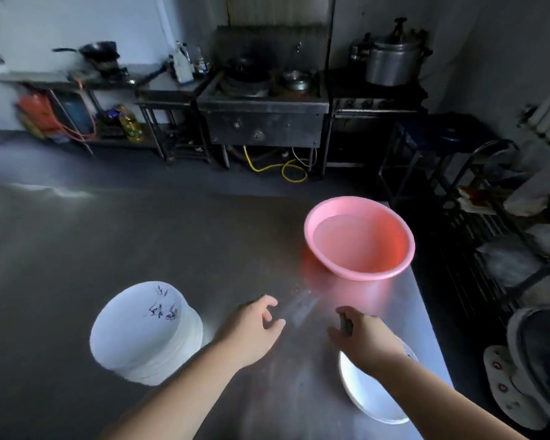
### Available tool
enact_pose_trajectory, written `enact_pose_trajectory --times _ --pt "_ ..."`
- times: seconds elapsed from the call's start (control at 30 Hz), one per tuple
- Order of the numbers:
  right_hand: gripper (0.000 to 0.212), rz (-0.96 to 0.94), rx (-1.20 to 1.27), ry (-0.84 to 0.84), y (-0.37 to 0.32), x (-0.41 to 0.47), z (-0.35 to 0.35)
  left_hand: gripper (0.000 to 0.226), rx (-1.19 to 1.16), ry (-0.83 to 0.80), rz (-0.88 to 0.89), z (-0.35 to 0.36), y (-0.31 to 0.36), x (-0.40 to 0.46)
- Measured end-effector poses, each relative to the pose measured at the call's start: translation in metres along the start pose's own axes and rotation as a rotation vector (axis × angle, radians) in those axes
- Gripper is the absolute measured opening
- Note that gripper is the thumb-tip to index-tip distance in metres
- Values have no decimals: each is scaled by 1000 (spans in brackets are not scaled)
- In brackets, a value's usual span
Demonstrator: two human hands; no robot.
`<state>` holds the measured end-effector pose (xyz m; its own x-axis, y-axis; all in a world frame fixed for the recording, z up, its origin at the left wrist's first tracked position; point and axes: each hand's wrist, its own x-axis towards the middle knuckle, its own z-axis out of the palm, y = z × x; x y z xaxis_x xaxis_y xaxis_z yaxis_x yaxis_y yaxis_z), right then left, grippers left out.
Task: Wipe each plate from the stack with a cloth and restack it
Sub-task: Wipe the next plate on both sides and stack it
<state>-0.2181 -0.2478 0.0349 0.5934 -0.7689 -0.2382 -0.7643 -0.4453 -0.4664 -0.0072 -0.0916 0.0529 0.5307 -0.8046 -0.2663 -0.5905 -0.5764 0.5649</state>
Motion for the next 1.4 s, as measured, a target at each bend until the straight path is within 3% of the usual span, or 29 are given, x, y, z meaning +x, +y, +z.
enact_pose_trajectory --times 0.23,0.43,0.6,0.87,1.0,1.2,1.3,1.4 --pt "49 -206 -17 -29 -143 23 47 17 105 229 -134 -112 -117 -34" --pt "38 -245 -42 -93 -227 25 90 31 31 343 -268 -152 -213 -53" --pt "36 -236 -52 -126 -265 21 118 29 70 327 -325 -162 -258 -60" --pt "20 -98 46 -96 -284 5 148 5 -101 308 -291 -156 -271 -55" --pt "17 -38 122 -70 -287 2 154 5 -190 335 -277 -153 -271 -53" --pt "34 56 320 5 -272 -7 142 22 -475 347 -163 -143 -258 -51" --pt "34 77 386 54 -255 -15 122 38 -612 241 -124 -136 -235 -50" --pt "33 112 388 103 -229 -22 101 50 -563 158 -119 -120 -210 -48"
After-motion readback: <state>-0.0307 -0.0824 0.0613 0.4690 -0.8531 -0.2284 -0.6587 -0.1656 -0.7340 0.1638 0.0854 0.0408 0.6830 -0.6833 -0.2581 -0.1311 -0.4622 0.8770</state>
